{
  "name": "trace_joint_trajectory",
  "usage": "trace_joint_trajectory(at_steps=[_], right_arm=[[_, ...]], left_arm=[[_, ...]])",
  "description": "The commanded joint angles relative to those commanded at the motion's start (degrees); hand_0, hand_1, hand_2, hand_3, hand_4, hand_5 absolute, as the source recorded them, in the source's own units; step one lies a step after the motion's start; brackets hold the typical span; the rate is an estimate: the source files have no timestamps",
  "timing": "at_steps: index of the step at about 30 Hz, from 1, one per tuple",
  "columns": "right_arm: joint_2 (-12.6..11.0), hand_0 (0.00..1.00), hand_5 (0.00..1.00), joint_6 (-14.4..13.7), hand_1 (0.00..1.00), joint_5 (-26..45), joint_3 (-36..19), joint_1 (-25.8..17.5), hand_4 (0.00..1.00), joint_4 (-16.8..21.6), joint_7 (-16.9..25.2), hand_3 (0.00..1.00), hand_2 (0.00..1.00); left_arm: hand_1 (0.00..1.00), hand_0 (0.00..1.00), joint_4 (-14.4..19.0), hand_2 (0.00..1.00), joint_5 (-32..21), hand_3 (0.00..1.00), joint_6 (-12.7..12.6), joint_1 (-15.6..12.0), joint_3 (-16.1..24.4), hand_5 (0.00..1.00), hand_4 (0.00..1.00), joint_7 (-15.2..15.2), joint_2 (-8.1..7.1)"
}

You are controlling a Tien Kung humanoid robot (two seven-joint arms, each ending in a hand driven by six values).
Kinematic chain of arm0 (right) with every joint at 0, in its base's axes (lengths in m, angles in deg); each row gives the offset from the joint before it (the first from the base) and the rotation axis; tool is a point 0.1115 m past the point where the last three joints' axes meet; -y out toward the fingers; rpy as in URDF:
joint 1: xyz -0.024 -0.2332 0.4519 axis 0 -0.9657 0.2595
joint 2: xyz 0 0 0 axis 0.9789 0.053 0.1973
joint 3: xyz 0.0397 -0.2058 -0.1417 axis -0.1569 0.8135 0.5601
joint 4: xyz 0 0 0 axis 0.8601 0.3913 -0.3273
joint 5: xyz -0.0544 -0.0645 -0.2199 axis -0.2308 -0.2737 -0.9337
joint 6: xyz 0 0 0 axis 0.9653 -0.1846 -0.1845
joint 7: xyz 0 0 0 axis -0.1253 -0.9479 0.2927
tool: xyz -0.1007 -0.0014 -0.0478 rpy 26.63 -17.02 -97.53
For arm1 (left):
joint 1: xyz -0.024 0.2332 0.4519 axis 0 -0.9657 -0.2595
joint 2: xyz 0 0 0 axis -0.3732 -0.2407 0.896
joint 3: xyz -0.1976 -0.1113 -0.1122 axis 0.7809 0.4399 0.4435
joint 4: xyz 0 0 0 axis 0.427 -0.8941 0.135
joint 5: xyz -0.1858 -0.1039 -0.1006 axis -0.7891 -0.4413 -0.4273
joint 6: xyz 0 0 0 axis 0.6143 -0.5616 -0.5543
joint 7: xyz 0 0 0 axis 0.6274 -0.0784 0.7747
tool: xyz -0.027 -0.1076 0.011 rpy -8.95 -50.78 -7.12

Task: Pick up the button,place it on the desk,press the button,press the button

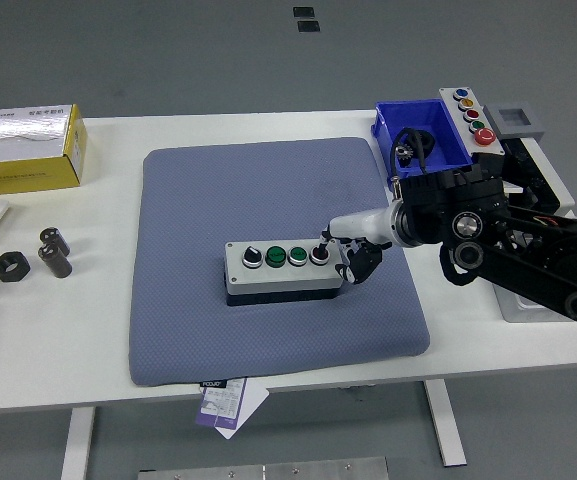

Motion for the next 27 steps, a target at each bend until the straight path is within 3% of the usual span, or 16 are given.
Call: trace_joint_trajectory(at_steps=[10,14,18,19,24,25,27], right_arm=[[-4.5,0.002,0.076,1.7,0.1,3.4,-10.7,-1.6,0.336,7.0,1.4,0.839,0.26],[-5.0,0.002,0.084,-0.6,0.1,2.3,-15.6,-4.3,0.343,7.4,3.0,0.828,0.262],[-3.3,0.002,0.084,-6.8,0.1,3.5,-19.5,-8.5,0.343,3.3,8.2,0.828,0.262],[-2.8,0.002,0.125,-8.5,0.112,4.7,-19.9,-9.4,0.453,2.1,9.7,0.825,0.274],[1.4,0.002,0.125,-19.3,0.112,14.6,-21.9,-15.7,0.453,-5.8,20.2,0.825,0.274],[2.3,0.125,0.194,-21.7,0.268,17.0,-22.6,-17.2,0.668,-7.5,22.6,0.777,0.51],[3.5,0.125,0.194,-25.7,0.268,21.5,-23.9,-20.1,0.668,-10.5,27.1,0.777,0.51]], left_arm=[[0.583,0.637,0.0,0.635,-0.2,0.752,0.0,-0.3,-0.1,0.21,0.814,0.0,0.03],[0.583,0.637,0.0,0.635,-0.2,0.753,0.0,-0.3,-0.1,0.211,0.815,0.0,0.13],[0.583,0.637,0.0,0.635,-0.1,0.753,0.0,-0.2,-0.1,0.211,0.815,0.0,0.29],[0.583,0.637,0.0,0.635,-0.1,0.754,0.0,-0.2,-0.1,0.212,0.816,0.0,0.33],[0.583,0.637,0.0,0.635,0.1,0.754,-0.1,-0.1,0.0,0.212,0.816,0.1,0.73],[0.583,0.637,0.0,0.635,0.1,0.754,-0.1,0.0,-0.1,0.212,0.817,0.1,0.81],[0.583,0.637,-0.1,0.635,0.1,0.754,-0.1,0.0,-0.2,0.212,0.817,0.1,0.96]])
